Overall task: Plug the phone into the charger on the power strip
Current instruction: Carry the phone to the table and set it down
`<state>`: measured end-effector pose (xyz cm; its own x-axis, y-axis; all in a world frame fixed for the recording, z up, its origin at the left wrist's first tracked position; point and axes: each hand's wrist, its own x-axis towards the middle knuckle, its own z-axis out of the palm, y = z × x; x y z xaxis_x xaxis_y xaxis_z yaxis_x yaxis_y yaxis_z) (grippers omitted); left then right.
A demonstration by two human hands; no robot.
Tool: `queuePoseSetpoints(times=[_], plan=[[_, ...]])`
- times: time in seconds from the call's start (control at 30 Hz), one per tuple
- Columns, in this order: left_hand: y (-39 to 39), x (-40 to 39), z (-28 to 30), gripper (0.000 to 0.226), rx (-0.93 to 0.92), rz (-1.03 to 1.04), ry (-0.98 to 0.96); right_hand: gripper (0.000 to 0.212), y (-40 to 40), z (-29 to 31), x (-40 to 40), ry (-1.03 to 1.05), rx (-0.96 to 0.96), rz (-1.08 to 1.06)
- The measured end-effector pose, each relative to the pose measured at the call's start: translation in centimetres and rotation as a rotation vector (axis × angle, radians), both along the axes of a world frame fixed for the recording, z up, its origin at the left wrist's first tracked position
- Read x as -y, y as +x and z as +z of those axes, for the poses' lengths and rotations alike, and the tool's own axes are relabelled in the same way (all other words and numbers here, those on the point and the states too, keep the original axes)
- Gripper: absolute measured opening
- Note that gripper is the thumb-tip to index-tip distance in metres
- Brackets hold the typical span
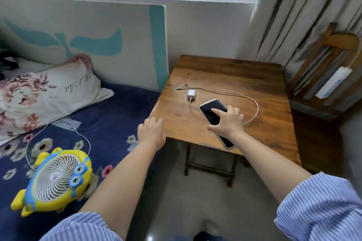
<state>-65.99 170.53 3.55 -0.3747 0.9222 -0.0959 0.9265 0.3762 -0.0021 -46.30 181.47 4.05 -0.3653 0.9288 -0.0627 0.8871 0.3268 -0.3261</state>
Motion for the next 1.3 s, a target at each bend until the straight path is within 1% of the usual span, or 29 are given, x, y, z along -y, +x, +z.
queuePoseSetpoints(times=[0.1,0.23,0.37,0.53,0.6,0.67,0.73,0.87,0.97,1.1,1.17,1.23,1.27,1.3], plan=[[-2.2,-2.5,-2.4,0.032,0.037,0.055,-0.078,0.062,-3.8,-2.7,-3.6,-0.066,0.051,0.087],[-5.0,-5.2,-5.7,0.026,0.085,0.096,-0.158,0.060,-8.3,-6.6,-7.0,-0.119,0.115,0.173],[-7.8,-8.0,-8.9,0.020,0.124,0.096,-0.186,0.058,-12.9,-10.3,-9.9,-0.138,0.167,0.225],[-10.9,-10.8,-13.7,0.019,0.212,0.117,-0.222,0.057,-17.5,-15.2,-12.6,-0.156,0.170,0.279],[-11.6,-11.9,-15.9,0.026,0.257,0.137,-0.219,0.058,-18.6,-17.2,-13.5,-0.172,0.179,0.299],[-11.6,-12.6,-17.7,0.043,0.301,0.169,-0.220,0.059,-19.5,-18.6,-14.3,-0.172,0.176,0.328],[-11.2,-12.9,-19.6,0.053,0.321,0.207,-0.220,0.059,-20.2,-20.0,-15.1,-0.163,0.157,0.353],[-10.4,-12.8,-22.5,0.060,0.333,0.241,-0.213,0.061,-20.7,-21.9,-15.8,-0.122,0.140,0.399],[-10.4,-12.5,-23.0,0.060,0.304,0.239,-0.205,0.061,-20.7,-22.5,-15.5,-0.125,0.141,0.407],[-10.8,-13.1,-21.8,0.060,0.247,0.223,-0.279,0.057,-20.2,-22.1,-15.3,-0.196,0.164,0.415],[-10.9,-14.1,-20.1,0.050,0.189,0.209,-0.266,0.054,-19.2,-21.2,-15.5,-0.227,0.164,0.406],[-10.9,-15.5,-17.9,0.029,0.119,0.173,-0.189,0.053,-17.8,-19.6,-15.9,-0.240,0.144,0.391],[-10.9,-16.2,-16.7,0.022,0.094,0.156,-0.169,0.052,-17.0,-18.8,-16.2,-0.238,0.129,0.381],[-10.7,-17.1,-15.4,0.019,0.078,0.130,-0.153,0.051,-16.0,-17.7,-16.5,-0.234,0.114,0.365]])
